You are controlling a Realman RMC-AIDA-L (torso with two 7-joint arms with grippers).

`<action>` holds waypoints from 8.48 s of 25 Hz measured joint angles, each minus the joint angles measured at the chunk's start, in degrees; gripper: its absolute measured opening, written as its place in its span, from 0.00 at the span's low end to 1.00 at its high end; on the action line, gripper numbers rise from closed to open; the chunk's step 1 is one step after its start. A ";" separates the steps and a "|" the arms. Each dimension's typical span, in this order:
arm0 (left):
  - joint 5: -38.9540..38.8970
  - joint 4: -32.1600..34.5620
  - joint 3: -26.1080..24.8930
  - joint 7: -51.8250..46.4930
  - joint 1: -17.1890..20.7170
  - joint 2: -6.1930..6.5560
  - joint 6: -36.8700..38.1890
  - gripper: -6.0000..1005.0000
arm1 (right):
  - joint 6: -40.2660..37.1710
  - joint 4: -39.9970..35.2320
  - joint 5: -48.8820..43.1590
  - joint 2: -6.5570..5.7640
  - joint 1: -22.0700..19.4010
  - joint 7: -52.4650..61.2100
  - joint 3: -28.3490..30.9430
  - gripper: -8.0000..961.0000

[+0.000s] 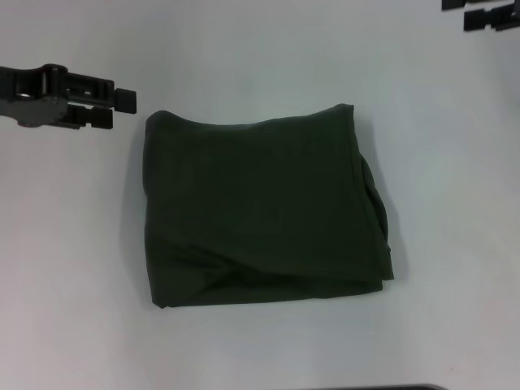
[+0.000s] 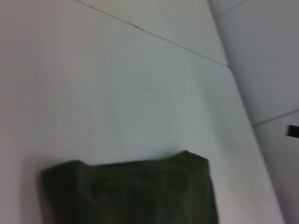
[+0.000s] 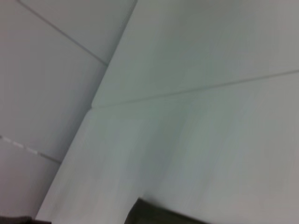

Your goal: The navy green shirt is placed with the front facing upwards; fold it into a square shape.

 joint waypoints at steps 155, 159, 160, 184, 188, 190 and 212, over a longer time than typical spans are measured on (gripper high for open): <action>3.08 24.69 13.07 -3.45 -8.55 -3.74 -27.10 0.06 | 25.77 17.31 -4.75 13.84 8.28 1.56 -15.18 0.01; 3.08 25.75 15.54 -4.00 -8.75 -3.84 -28.83 0.06 | 26.87 17.79 -5.18 13.79 8.28 1.89 -15.70 0.01; 3.08 26.08 15.93 -4.07 -8.77 -3.84 -29.24 0.06 | 27.44 18.41 -5.25 13.61 8.28 1.98 -15.94 0.01; 2.64 22.49 14.26 -4.36 -7.74 -3.16 -25.39 0.06 | 25.24 13.58 -0.94 12.69 6.70 5.03 -17.57 0.01; 2.64 22.46 14.23 -4.39 -8.24 -3.27 -25.42 0.06 | 28.43 16.10 -2.39 13.26 7.19 4.96 -18.98 0.01; 2.67 22.44 14.23 -4.42 -8.46 -3.31 -25.46 0.06 | 29.69 16.97 -3.99 13.47 7.80 5.18 -19.56 0.01; 2.73 22.42 13.93 -4.46 -7.90 -2.99 -25.52 0.06 | 28.62 13.79 -6.56 12.82 7.65 6.82 -17.80 0.01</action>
